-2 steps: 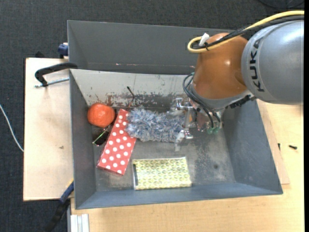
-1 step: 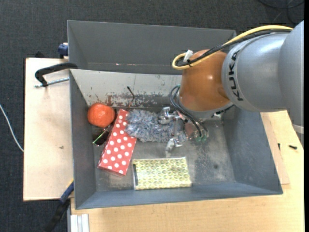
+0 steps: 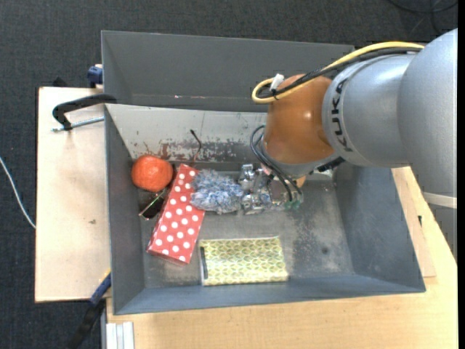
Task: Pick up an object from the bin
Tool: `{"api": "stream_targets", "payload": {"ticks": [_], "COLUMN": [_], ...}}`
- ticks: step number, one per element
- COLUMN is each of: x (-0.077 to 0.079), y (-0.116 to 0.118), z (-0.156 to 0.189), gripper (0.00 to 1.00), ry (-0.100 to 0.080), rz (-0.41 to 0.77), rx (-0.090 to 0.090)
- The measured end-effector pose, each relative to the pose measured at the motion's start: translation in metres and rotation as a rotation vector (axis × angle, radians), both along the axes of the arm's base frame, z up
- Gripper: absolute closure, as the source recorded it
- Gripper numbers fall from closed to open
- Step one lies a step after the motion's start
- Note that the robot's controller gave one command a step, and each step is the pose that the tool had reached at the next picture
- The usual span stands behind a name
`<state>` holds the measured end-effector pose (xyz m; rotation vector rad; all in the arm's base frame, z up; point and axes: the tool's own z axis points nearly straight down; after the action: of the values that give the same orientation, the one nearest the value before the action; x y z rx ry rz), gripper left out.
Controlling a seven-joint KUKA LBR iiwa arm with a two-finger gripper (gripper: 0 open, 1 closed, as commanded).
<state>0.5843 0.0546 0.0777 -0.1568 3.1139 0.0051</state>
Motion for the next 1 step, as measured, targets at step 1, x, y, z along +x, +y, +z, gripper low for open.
{"api": "stream_targets", "payload": {"ticks": [1], "x": [0.0000], "y": [0.0000], "z": [0.0000], "gripper": [1.00], "ry": [0.000], "rz": [0.000], "rx": [0.000]}}
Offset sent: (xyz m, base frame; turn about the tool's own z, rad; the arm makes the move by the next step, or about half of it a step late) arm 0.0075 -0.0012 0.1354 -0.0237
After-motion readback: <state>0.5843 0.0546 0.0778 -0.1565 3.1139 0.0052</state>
